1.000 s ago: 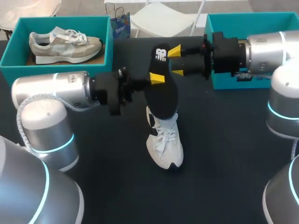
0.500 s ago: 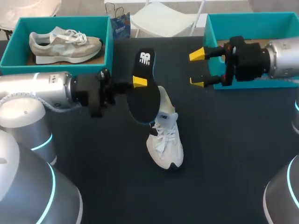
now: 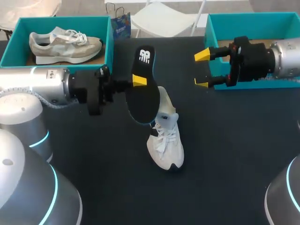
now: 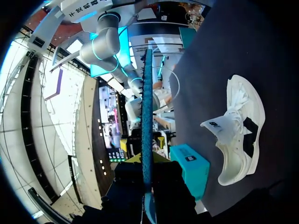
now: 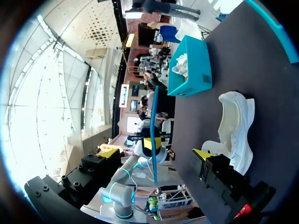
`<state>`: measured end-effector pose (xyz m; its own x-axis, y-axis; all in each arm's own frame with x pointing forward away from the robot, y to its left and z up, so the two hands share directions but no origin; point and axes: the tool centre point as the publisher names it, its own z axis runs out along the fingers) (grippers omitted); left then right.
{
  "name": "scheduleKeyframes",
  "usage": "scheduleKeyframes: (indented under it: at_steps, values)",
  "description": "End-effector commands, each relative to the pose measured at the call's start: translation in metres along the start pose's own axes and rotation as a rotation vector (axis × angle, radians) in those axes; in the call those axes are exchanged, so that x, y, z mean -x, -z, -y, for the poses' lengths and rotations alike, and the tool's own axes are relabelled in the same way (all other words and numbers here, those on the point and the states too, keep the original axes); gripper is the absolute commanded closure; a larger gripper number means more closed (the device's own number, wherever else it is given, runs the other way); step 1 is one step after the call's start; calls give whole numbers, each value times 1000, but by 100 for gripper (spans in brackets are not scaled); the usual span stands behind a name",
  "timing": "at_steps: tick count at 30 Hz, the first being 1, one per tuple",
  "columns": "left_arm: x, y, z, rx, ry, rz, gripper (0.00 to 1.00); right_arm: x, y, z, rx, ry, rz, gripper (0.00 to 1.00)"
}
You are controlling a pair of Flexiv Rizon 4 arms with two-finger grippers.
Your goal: Take the shoe out of the shoebox, open the shoe tongue, remove and reinsert the insole, then place the shoe into the shoebox
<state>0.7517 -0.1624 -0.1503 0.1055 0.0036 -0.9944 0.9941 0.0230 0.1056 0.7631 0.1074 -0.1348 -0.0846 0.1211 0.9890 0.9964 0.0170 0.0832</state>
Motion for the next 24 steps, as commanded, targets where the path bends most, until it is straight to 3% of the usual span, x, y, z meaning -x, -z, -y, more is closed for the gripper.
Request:
scheduleKeyframes:
  at_steps: [1, 2, 4, 6, 8, 11, 15, 21, 24]
  values:
    - [17, -9, -5, -20, 432, -72, 100, 0, -2, -1, -1, -1, 2, 0]
    - [21, -9, -4, -18, 486, -61, 100, 0, -2, -1, -1, -1, 2, 0]
    - [35, -10, -5, -23, 837, -100, 100, 0, -2, -1, -1, -1, 2, 0]
    - [36, -10, -5, -16, 919, -153, 100, 0, -2, -1, -1, -1, 2, 0]
    - [36, -10, -3, -19, 1157, -160, 100, 0, -2, -1, -1, -1, 2, 0]
    - [34, -7, -1, -32, 1479, -107, 100, 0, -2, -1, -1, -1, 2, 0]
    - [31, -7, 4, -41, 1706, -63, 100, 0, -2, -1, -1, -1, 2, 0]
    - [35, -10, 6, -130, 2268, 175, 100, 0, -2, -1, -1, -1, 2, 0]
    - [35, -10, 6, -130, 2268, 175, 100, 0, -2, -1, -1, -1, 2, 0]
